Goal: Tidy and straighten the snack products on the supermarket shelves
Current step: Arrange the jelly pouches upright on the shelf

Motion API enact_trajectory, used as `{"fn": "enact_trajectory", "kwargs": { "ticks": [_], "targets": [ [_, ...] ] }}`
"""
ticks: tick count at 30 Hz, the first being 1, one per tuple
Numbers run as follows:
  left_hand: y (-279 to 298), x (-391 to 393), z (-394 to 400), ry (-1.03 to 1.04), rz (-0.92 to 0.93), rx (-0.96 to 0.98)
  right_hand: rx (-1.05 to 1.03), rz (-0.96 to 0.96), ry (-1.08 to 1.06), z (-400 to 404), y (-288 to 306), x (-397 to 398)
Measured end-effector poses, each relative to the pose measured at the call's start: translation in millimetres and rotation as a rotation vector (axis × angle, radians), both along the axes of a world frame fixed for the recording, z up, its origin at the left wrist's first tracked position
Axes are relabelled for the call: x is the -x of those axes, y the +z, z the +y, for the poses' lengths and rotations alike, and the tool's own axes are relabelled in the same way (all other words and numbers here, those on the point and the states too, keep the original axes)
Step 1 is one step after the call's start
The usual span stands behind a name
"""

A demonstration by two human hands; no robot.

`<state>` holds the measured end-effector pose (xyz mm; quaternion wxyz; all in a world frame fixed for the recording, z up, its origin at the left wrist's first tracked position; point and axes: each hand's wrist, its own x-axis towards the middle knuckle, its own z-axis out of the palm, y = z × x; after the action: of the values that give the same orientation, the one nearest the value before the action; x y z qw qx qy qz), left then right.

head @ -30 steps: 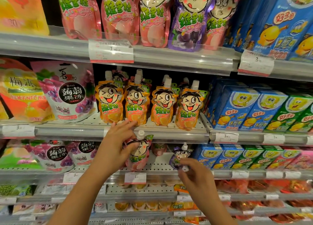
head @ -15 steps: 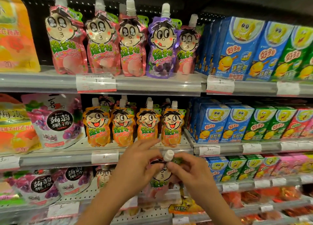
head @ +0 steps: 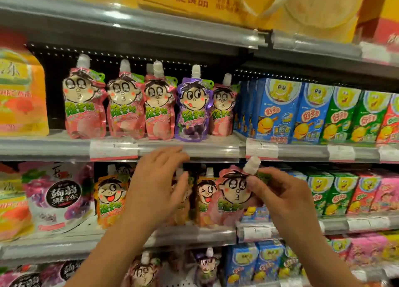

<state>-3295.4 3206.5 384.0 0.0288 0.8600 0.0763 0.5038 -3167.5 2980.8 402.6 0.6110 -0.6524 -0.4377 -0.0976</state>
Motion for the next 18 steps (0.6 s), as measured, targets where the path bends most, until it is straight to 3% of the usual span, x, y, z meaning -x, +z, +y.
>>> {"fn": "enact_trajectory", "kwargs": {
  "ticks": [10, 18],
  "targets": [
    [-15, -23, 20, 0.129, -0.215, -0.153, -0.157, -0.269, -0.108, 24, 114, -35],
    [-22, -37, 25, 0.219, -0.244, -0.222, -0.146, -0.366, -0.233, 52, 150, -60]
  ]
}}
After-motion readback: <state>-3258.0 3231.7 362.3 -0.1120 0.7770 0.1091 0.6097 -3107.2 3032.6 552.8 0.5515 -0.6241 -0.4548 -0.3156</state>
